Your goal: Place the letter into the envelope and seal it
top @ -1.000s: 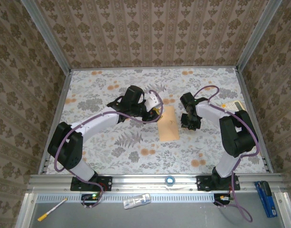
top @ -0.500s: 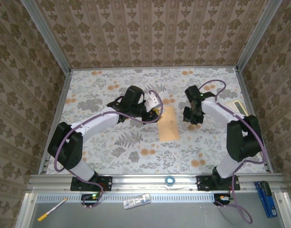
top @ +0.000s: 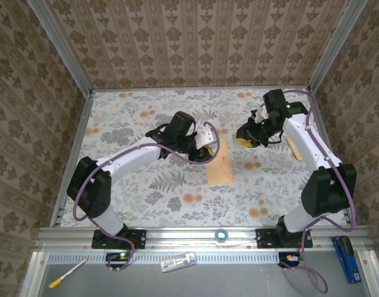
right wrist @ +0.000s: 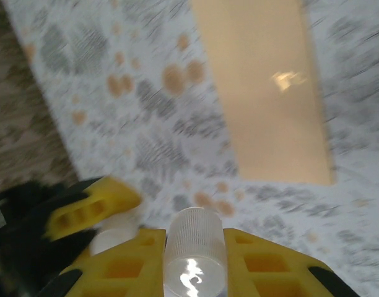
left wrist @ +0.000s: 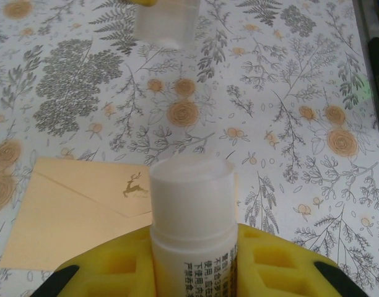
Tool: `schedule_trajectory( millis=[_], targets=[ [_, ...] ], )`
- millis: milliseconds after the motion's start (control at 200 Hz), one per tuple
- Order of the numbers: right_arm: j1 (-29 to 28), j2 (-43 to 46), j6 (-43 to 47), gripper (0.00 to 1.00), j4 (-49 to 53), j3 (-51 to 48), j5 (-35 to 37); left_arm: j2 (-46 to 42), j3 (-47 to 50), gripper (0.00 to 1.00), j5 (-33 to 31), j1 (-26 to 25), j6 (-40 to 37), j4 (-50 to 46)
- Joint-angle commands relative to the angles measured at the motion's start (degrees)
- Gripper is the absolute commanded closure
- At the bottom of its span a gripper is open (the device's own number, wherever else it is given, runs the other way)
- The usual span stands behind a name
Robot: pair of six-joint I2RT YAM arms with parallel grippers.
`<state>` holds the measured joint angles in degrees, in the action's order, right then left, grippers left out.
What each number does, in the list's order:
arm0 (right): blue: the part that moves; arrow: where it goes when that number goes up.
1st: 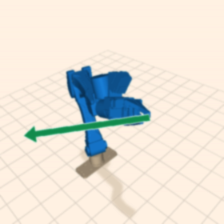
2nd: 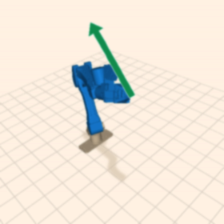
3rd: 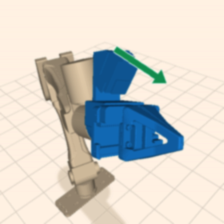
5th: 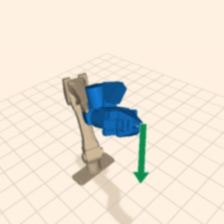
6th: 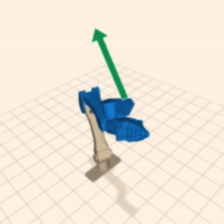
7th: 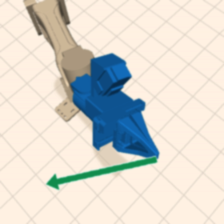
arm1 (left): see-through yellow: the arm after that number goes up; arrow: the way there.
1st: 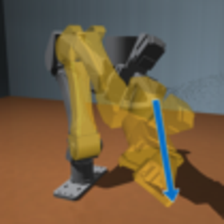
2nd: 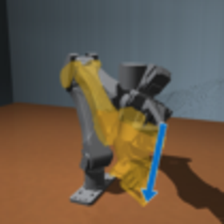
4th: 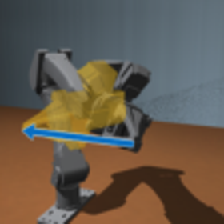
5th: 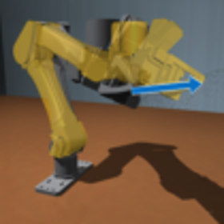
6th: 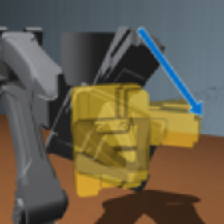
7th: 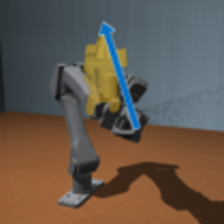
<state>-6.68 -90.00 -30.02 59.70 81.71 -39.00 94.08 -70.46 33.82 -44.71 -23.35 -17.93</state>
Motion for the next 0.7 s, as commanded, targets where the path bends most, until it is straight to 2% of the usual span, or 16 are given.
schedule_trajectory(
  millis=[0,175,695],
  targets=[
    [-0.18,-0.42,-0.01,0.75,2.57,0.83,-12.88,1.01,-2.21,1.00,-0.35,-0.79,-3.87,-3.03],
    [-0.35,-0.35,-0.36,0.75,2.46,0.83,-15.91,1.36,-3.08,1.00,-0.35,-1.21,-4.52,-3.80],
    [-3.07,-2.35,-3.20,0.75,-2.27,-1.29,-14.99,1.63,-4.69,1.00,-0.59,-1.90,-4.12,-4.32]
  ],
)
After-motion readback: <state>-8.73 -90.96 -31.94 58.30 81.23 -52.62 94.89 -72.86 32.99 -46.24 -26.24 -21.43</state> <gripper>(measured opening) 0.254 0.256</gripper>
